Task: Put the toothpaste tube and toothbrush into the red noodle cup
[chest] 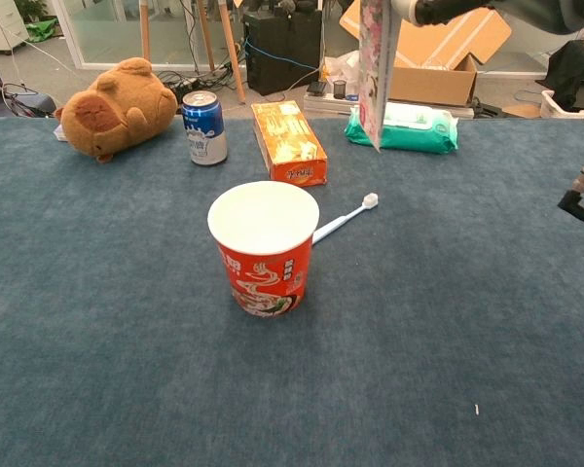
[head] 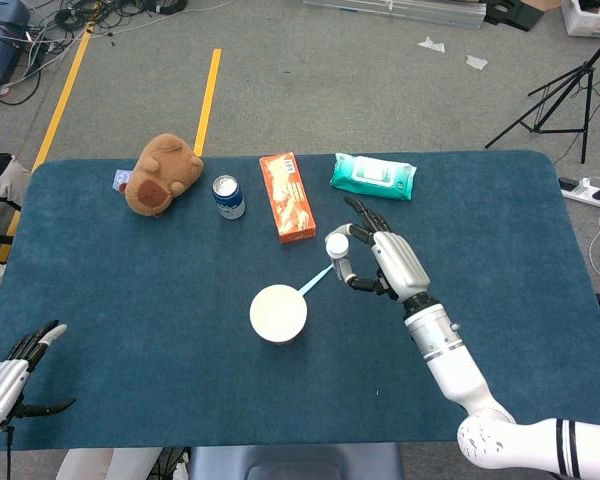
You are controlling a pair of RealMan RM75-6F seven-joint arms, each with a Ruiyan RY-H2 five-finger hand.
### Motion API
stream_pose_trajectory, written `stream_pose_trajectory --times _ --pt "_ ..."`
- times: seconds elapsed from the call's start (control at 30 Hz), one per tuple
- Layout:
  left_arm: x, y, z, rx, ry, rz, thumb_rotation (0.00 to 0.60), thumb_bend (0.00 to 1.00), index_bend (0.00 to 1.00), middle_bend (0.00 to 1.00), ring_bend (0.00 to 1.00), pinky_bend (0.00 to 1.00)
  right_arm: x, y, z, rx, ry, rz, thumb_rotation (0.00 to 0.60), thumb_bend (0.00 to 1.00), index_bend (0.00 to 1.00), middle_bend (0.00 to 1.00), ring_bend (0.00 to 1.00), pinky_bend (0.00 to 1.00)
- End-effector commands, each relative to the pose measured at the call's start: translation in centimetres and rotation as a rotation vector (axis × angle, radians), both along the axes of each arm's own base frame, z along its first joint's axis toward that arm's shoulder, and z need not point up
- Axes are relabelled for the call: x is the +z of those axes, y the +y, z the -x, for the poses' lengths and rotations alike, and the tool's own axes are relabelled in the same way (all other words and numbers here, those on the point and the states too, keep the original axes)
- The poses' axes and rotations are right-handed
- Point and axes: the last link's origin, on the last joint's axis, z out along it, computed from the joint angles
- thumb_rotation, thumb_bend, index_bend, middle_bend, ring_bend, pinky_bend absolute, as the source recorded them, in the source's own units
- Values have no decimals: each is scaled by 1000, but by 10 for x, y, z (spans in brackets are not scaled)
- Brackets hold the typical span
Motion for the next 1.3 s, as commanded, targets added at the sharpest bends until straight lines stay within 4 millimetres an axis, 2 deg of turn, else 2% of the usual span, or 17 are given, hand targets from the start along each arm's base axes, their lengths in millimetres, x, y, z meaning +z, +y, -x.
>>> stream_pose_trajectory --times 0.03,0.27,0.53,0.83,1.3 --pt "-1 0 0 -1 4 5 600 0 0 0 0 0 -1 1 -14 35 -28 -19 600 459 563 0 0 58" --pt "1 -1 1 2 3 -1 600 0 0 0 0 0 -6 4 -41 102 -73 -65 600 459 563 0 0 58" --pt "2 -2 2 5 1 -5 600 0 0 0 0 0 -24 9 -61 157 -88 -130 600 459 563 0 0 58" --pt "3 -6 7 20 -1 -4 600 0 0 0 0 0 -53 11 -63 150 -85 -211 600 459 563 0 0 58" --pt "3 -9 12 36 -6 -3 600 0 0 0 0 0 -80 13 -61 142 -84 -285 600 459 563 0 0 58"
